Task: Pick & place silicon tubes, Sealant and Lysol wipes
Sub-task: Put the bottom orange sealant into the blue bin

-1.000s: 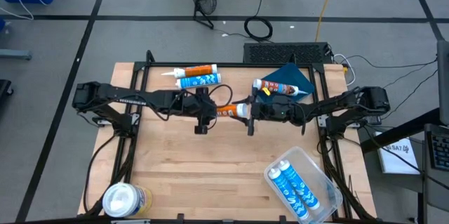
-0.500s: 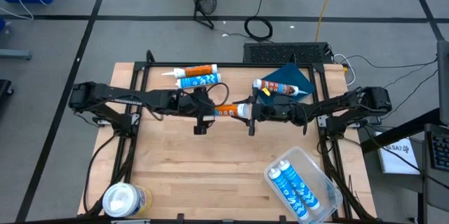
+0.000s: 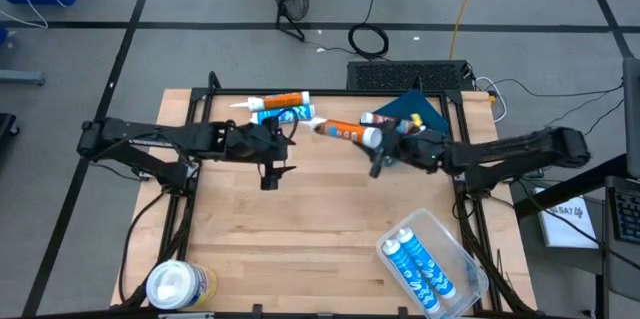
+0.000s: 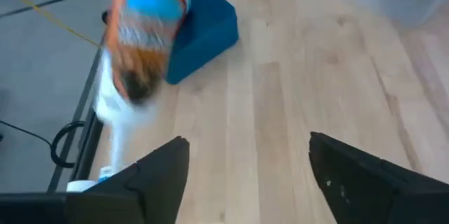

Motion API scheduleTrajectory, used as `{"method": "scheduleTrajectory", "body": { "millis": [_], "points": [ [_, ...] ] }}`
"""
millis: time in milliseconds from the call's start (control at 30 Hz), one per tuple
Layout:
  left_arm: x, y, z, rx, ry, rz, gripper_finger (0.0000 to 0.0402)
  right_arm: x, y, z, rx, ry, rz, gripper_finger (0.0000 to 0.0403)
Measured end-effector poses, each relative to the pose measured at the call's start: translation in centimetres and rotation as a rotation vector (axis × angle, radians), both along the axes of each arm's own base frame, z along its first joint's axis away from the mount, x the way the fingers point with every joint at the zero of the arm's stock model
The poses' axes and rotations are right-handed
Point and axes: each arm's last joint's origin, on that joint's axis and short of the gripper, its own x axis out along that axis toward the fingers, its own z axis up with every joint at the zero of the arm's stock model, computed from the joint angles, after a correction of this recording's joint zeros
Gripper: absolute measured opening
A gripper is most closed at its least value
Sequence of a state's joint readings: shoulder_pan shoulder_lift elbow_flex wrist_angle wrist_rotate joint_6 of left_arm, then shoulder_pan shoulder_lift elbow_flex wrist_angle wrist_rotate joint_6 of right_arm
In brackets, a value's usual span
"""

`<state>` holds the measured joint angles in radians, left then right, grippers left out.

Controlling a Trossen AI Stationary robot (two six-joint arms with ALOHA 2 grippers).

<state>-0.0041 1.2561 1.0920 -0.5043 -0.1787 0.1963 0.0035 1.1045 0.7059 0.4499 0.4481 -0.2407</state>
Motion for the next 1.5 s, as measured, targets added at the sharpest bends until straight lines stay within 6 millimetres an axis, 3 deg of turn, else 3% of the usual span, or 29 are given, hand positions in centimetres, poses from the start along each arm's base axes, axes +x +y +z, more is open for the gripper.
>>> {"method": "scheduleTrajectory", "body": {
  "millis": [333,533,1033,1500],
  "points": [
    [-0.2,0.3,-0.4,-0.003,0.042,0.015,0.0271,-6.1,0.2,1.3,0.096,0.062,-0.343,0.0207],
    [-0.2,0.3,-0.4,-0.008,0.043,0.022,0.0271,-7.6,0.2,0.3,0.184,0.138,-0.355,0.0207],
    [-0.2,0.3,-0.5,-0.016,0.045,0.028,0.0271,-8.7,0.2,-1.4,0.339,0.215,-0.404,0.0207],
    [-0.3,0.3,-0.5,-0.013,0.047,0.027,0.0271,-9.0,1.8,1.9,0.264,0.137,-0.238,0.0207]
  ]
}}
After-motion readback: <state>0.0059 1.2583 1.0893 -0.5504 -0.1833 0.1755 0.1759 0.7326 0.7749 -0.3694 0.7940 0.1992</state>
